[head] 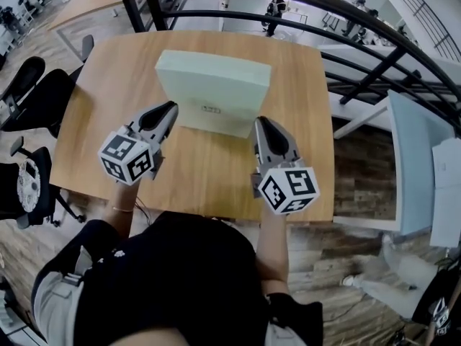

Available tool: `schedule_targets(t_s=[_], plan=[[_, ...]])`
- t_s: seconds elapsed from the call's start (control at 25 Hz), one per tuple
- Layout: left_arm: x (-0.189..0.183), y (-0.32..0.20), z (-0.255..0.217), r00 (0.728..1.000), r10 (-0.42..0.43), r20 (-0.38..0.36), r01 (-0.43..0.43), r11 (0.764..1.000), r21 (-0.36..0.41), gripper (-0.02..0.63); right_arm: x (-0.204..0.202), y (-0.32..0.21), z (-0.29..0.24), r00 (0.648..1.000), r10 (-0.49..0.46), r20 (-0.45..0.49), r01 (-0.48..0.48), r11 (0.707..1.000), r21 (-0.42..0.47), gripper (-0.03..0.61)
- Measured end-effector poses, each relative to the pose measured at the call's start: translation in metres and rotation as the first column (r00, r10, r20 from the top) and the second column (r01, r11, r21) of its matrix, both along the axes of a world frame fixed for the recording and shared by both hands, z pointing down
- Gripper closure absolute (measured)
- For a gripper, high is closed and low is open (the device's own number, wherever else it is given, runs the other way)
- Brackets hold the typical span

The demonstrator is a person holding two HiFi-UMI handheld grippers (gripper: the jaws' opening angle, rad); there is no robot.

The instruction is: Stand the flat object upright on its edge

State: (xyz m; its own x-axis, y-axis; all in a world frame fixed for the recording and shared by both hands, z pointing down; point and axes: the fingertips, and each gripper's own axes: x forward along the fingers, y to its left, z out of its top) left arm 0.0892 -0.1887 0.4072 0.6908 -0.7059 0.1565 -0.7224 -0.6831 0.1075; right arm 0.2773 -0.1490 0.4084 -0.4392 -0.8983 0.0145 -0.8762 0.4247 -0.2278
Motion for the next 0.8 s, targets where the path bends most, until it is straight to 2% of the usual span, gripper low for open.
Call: schedule_targets(t_s=[0.8], plan=[[-0.0033, 0.0009, 0.0054, 1.000, 0.000, 0.000, 0.000, 1.000, -0.023, 0.571, -0.0024, 0.0018, 0.0076, 1.000, 0.001, 0.002, -0.001, 1.000, -0.029, 0.545]])
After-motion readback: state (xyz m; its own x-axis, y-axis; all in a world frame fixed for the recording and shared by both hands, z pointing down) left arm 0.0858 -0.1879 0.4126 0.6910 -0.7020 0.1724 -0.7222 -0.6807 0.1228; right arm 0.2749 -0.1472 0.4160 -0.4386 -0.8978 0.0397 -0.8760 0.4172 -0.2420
